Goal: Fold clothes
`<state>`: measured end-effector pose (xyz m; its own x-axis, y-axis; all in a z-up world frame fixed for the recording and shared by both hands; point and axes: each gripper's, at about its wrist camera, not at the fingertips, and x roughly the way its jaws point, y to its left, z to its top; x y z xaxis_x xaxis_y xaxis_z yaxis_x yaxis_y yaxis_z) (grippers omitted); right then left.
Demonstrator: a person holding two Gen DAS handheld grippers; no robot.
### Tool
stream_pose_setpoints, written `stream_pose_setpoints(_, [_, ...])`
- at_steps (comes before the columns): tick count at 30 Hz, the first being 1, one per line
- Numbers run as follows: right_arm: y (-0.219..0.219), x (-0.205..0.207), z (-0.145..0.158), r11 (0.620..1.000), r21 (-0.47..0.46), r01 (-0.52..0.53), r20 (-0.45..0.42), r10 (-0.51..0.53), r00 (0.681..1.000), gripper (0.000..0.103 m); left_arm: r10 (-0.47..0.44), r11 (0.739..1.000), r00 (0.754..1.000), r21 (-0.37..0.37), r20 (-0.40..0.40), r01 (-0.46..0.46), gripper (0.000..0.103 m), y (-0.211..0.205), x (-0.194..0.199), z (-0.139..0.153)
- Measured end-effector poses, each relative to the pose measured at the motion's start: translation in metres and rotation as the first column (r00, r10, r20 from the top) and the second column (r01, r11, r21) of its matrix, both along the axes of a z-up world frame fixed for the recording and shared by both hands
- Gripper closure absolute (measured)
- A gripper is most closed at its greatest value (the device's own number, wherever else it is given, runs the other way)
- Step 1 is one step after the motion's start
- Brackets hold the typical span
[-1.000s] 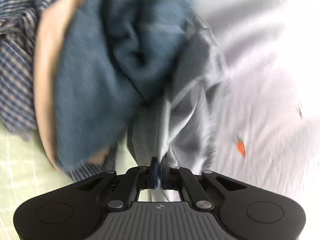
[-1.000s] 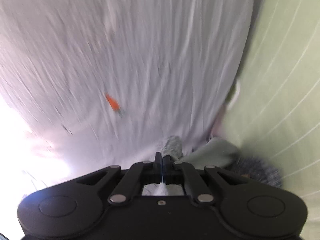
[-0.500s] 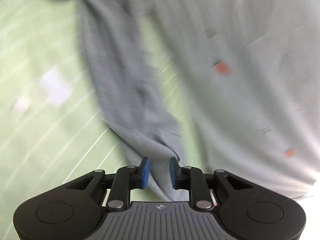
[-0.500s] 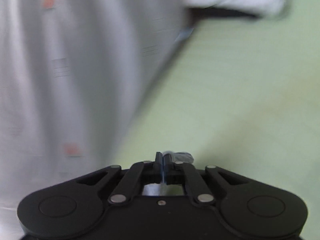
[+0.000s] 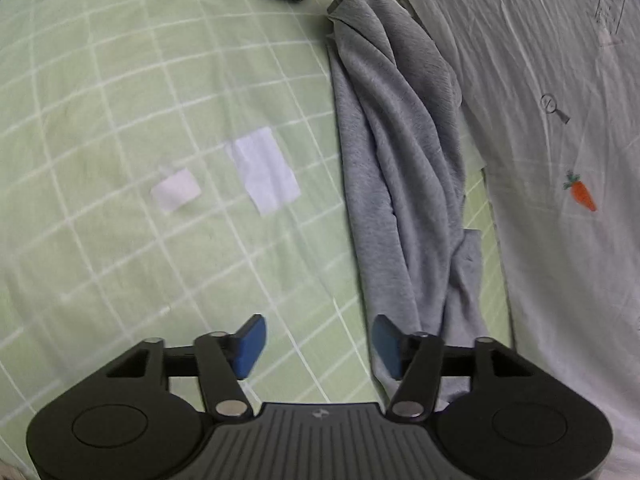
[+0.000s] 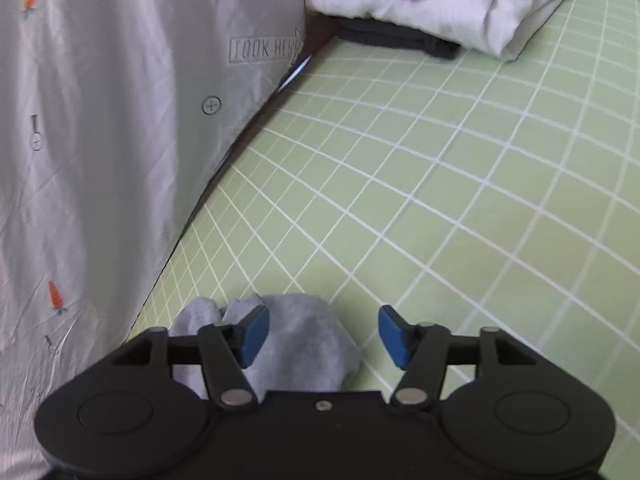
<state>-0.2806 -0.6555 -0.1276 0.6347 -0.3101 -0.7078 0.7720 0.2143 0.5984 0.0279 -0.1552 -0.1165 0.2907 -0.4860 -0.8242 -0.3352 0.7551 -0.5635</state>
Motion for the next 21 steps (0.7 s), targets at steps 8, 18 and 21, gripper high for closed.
stream_pose_setpoints(8, [0.001, 0.030, -0.008, 0.996, -0.054, -0.074, -0.089, 0.069, 0.994, 0.013, -0.175, 0.957, 0.982, 0.246, 0.064, 0.154, 0.015, -0.012, 0.032, 0.003])
stream_pose_setpoints(18, [0.008, 0.066, -0.011, 0.967, -0.101, -0.232, -0.211, 0.207, 0.955, 0.007, -0.197, 0.935, 0.974, 0.322, 0.114, 0.151, 0.014, -0.040, 0.095, -0.012])
stream_pose_setpoints(21, [0.008, 0.079, -0.009, 0.953, -0.134, -0.272, -0.268, 0.229, 0.936, 0.009, -0.220, 0.907, 0.964, 0.395, 0.147, 0.147, 0.014, -0.052, 0.113, -0.015])
